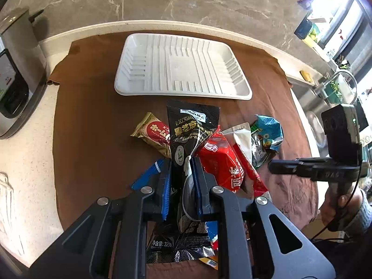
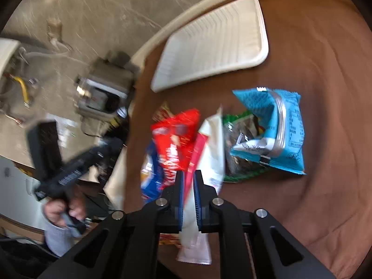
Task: Organize snacks
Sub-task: 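Lift the black bag with left tool while right tool lifts the white-and-red bar, then carry the black bag toward the white tray while right tool carries the bar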
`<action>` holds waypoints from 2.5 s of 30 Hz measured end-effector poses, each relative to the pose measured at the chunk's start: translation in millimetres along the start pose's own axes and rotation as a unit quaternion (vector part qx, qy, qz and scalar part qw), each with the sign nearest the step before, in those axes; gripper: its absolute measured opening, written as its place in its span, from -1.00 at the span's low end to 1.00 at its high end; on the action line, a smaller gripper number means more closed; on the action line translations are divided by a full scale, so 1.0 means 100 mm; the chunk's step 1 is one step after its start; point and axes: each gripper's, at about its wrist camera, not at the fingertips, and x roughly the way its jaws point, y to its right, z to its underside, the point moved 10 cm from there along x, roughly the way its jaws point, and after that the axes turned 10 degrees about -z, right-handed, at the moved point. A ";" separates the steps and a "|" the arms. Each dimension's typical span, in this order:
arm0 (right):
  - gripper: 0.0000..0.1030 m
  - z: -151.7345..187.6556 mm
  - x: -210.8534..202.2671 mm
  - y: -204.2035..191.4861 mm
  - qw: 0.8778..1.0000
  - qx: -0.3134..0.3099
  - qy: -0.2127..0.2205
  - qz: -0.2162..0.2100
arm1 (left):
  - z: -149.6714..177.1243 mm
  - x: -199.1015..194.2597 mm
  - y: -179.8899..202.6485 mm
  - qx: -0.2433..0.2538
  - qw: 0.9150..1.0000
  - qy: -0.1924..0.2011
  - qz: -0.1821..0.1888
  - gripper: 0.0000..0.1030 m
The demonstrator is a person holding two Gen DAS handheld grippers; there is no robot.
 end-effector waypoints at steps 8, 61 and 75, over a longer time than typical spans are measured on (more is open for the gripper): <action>0.08 0.03 0.23 0.07 0.998 -0.014 -0.021 0.059 | -0.04 0.12 -0.06 -0.006 1.000 -0.004 0.009 -0.70; -0.53 -0.15 0.24 0.20 0.992 0.101 0.011 -0.078 | -0.27 0.72 -0.22 0.053 0.998 -0.038 -0.027 -0.70; -0.53 -0.17 0.27 0.27 0.991 0.108 0.009 -0.074 | -0.33 0.90 -0.15 0.082 0.995 -0.057 -0.019 -0.70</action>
